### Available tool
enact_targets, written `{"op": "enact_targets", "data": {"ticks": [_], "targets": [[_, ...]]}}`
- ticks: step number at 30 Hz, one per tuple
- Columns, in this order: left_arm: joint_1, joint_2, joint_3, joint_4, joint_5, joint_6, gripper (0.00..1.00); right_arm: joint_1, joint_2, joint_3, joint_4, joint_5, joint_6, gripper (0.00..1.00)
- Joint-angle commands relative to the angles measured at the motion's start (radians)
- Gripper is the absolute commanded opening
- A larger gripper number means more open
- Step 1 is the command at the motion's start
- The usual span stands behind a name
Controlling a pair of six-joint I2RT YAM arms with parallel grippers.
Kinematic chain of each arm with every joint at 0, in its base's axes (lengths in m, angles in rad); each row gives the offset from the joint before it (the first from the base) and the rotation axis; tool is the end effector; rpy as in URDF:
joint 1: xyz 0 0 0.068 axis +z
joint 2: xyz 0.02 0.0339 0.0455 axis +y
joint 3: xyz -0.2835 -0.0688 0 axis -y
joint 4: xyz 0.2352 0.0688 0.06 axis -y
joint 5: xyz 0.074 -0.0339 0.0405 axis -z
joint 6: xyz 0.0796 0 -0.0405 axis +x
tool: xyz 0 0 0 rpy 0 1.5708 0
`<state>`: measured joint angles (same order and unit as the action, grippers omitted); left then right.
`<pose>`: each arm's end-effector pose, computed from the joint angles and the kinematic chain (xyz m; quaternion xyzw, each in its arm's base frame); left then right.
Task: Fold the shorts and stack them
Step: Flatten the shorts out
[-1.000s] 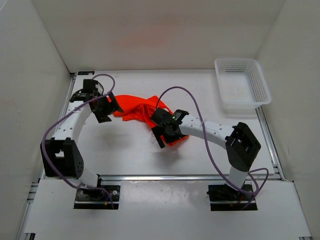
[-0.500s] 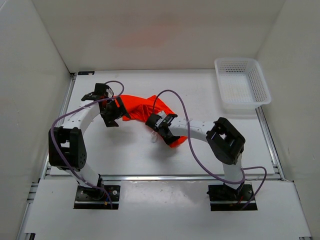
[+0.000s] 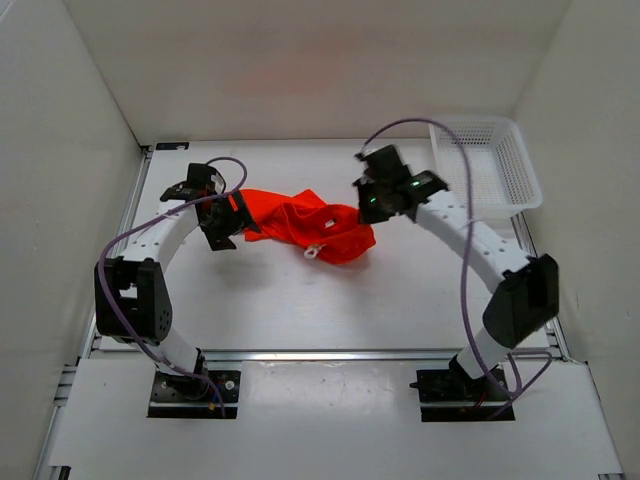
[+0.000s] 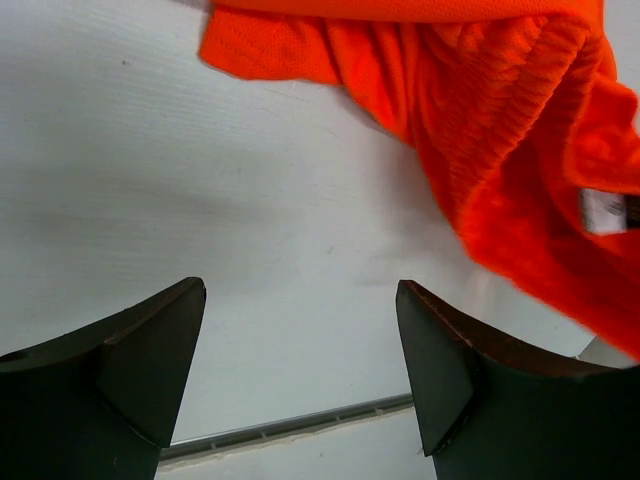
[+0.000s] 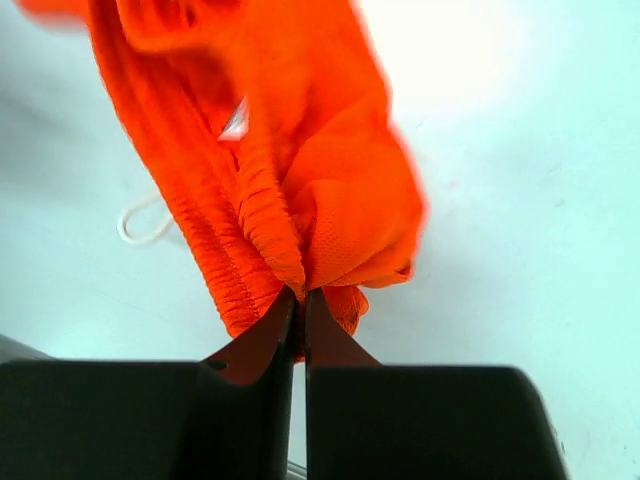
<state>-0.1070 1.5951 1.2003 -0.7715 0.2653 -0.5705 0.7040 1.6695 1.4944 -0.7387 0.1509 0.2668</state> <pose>0.3223 -0.0556 0.2232 -0.1972 0.9512 -0.1884 0.1447 0.2999 0.2389 0.2928 -0.1809 0.9266 0.0870 0.3178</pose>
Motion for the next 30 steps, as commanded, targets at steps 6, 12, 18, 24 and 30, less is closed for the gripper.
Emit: {"op": "enact_targets", "data": {"ticks": [6,12,18,24,30], "targets": [[0.001,-0.045,0.126,-0.023,0.021,0.075,0.89,-0.522,-0.085,0.020,0.099,-0.820,0.138,0.00],[-0.081,0.028,0.182,-0.069,0.031,0.139,0.90,-0.641,0.056,-0.039,0.111,-0.933,0.258,0.00],[-0.230,0.164,0.182,-0.069,0.003,0.092,0.90,-0.641,0.038,-0.062,0.111,-0.869,0.258,0.00],[-0.287,0.305,0.238,-0.008,-0.136,-0.029,0.97,-0.641,0.016,-0.051,0.088,-0.847,0.238,0.00],[-0.287,0.474,0.407,-0.008,-0.172,-0.043,0.87,-0.641,0.006,-0.051,0.059,-0.847,0.206,0.00]]}}
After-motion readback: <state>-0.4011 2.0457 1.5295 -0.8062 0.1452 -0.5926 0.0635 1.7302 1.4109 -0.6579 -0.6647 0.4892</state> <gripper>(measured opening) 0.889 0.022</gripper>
